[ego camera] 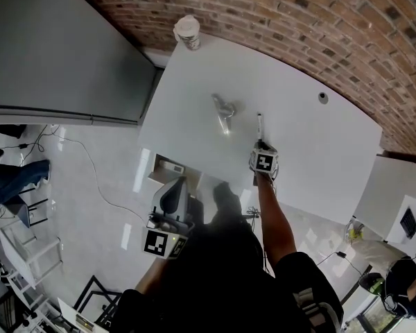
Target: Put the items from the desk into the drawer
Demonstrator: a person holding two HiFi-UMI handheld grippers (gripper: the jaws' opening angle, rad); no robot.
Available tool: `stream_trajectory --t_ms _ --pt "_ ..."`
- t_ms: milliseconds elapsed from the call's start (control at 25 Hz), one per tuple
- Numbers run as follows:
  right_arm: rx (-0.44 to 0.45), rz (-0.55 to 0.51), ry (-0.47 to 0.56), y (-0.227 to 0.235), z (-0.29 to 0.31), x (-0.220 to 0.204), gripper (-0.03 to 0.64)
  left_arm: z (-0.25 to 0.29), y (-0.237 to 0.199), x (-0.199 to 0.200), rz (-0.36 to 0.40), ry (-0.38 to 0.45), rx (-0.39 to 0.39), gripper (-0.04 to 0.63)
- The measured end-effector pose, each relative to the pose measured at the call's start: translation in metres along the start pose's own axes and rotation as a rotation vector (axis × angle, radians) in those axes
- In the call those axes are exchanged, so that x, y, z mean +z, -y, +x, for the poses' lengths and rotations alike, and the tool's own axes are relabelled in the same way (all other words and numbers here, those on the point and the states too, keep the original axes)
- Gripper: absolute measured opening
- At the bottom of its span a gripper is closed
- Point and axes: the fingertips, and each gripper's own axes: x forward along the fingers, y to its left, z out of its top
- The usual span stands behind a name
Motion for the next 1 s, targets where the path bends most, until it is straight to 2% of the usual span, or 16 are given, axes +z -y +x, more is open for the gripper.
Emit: stream_trajectory --t_ms 240,400,640,800,1000 --pt "0.036 -0.024 -0.009 -0.001 -0.001 -0.003 0.061 -0.005 -0.001 0.003 0.004 0.019 0.012 0.005" --pt "0.097 -0.01 0.006 -0.011 -0.009 -0.003 0.061 -0.013 -0.005 -0.001 0.012 0.002 0.031 0.005" --pt "0.14 -0.027 0.017 -0.025 -0.026 -0.003 0.06 -0.024 -0.006 0.012 0.007 0.06 0.03 0.005" --pt "0.16 -0.05 0.045 -0.036 -0.047 -0.003 0.06 -0.039 -0.009 0.017 0.018 0.059 0.037 0.005" --pt "0.195 -0.1 0.084 -0.064 -0.07 0.002 0.06 -0.064 -0.027 0.022 0.008 0.093 0.07 0.005"
